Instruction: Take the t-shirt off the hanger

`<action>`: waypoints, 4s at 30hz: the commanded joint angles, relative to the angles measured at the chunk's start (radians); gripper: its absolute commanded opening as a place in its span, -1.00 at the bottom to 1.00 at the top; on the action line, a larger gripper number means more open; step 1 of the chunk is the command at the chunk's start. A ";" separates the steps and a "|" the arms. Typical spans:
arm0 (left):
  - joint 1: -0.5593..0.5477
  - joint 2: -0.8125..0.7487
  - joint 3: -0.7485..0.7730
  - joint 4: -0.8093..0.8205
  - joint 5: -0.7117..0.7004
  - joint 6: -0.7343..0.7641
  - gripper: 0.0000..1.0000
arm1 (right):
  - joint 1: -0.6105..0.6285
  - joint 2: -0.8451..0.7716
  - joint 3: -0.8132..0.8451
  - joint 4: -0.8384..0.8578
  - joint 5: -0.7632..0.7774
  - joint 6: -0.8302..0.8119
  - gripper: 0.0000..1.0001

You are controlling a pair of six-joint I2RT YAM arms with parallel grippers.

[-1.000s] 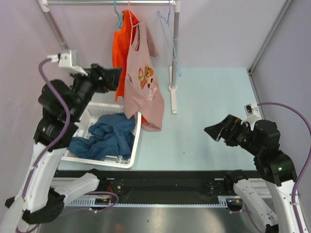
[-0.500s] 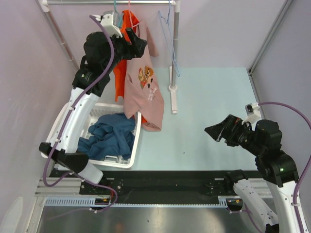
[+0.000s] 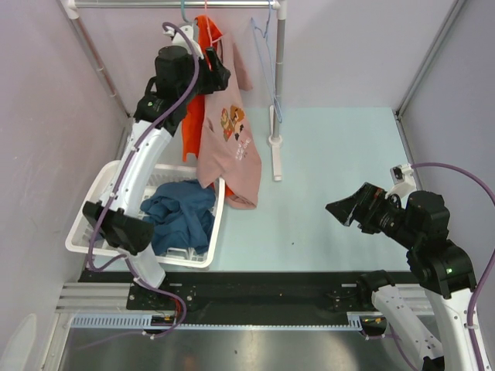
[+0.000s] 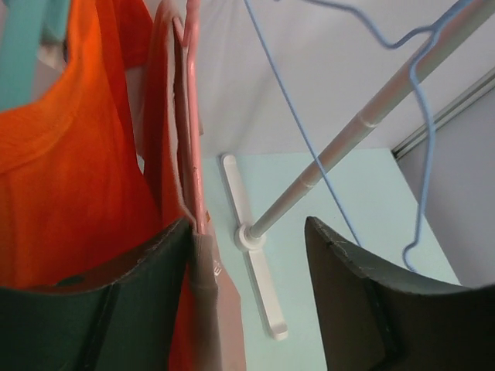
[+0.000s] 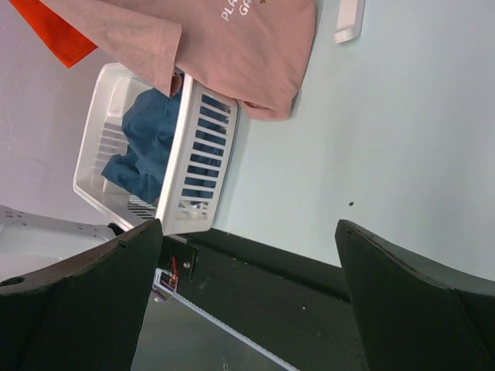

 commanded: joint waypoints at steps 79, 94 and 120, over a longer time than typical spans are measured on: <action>-0.520 -0.513 -1.021 0.281 0.573 -0.275 -0.99 | 0.456 0.306 -0.109 0.646 0.314 -0.110 0.50; -0.528 -0.539 -1.038 0.252 0.566 -0.263 -0.99 | 0.548 0.273 -0.066 0.577 0.519 -0.143 0.32; -0.528 -0.692 -1.114 0.125 0.399 -0.153 0.40 | 0.544 0.250 -0.026 0.520 0.760 -0.140 -1.00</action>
